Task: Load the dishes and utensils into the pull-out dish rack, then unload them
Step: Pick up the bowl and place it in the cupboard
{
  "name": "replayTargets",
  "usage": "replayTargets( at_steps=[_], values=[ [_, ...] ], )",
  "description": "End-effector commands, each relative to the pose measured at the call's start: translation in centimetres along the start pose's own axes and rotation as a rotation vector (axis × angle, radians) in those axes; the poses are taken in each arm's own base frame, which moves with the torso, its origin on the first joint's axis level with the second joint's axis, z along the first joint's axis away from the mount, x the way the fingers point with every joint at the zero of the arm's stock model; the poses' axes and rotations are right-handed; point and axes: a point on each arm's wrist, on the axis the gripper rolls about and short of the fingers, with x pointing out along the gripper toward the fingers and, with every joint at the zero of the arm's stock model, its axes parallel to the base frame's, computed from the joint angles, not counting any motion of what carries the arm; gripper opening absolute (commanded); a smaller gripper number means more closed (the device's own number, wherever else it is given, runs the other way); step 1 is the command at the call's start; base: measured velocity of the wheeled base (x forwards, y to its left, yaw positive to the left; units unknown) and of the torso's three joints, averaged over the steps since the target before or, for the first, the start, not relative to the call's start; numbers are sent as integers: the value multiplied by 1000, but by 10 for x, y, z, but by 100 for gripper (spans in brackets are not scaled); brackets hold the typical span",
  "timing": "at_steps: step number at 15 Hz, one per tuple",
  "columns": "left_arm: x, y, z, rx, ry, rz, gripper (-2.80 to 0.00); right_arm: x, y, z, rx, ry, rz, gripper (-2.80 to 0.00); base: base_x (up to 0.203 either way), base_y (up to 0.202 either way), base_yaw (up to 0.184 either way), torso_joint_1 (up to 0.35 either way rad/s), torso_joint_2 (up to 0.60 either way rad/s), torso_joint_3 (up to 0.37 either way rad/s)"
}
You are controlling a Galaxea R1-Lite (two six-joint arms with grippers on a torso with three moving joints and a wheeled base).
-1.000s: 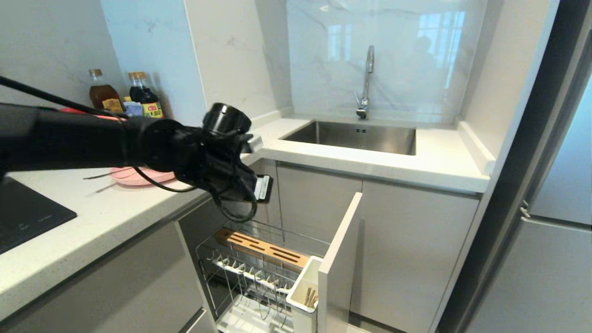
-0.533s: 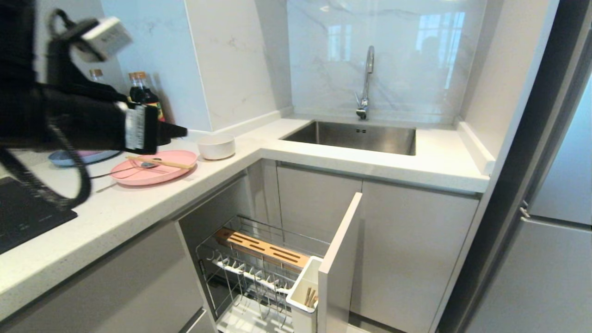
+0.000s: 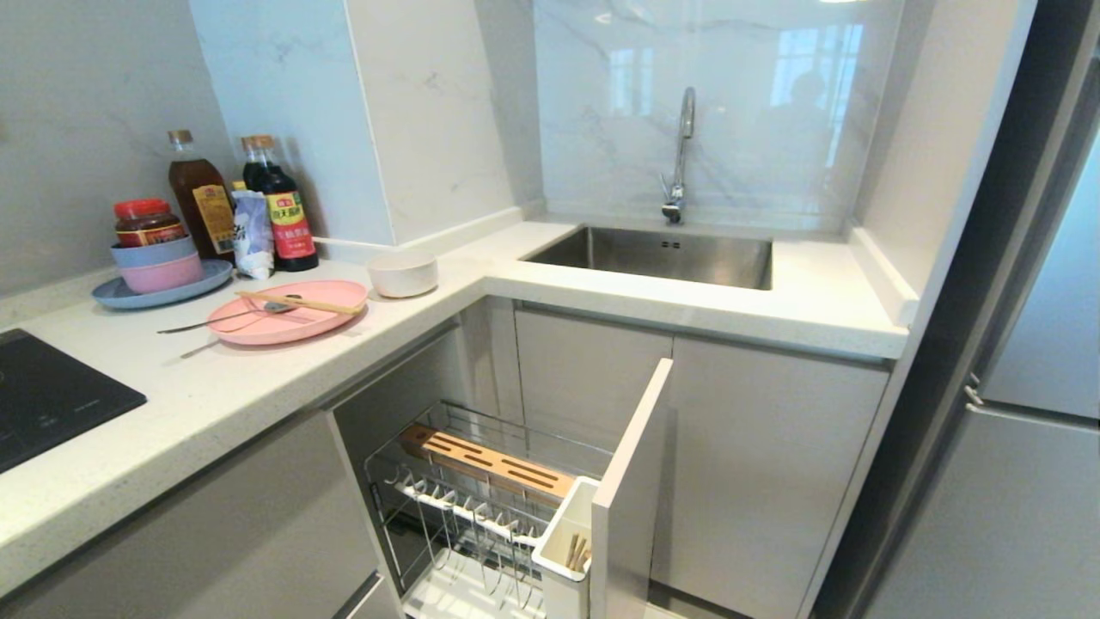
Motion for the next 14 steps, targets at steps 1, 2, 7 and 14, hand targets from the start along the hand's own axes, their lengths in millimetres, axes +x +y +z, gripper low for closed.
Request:
replayTargets(
  at_steps=[1, 2, 7, 14],
  values=[
    [-53, -19, -32, 28, -99, 94, -280, 0, 0, 0, 0, 1, 1, -280, 0, 0, 0, 0, 0, 0],
    [-57, -26, -52, 30, -79, 142, -280, 0, 0, 0, 0, 1, -1, -280, 0, 0, 0, 0, 0, 0],
    [-65, -44, -123, 32, -68, 288, -280, 0, 0, 0, 0, 1, -1, -280, 0, 0, 0, 0, 0, 0],
    [-23, -49, -206, 22, -83, 308, -280, 0, 0, 0, 0, 1, -1, -280, 0, 0, 0, 0, 0, 0]
  ],
)
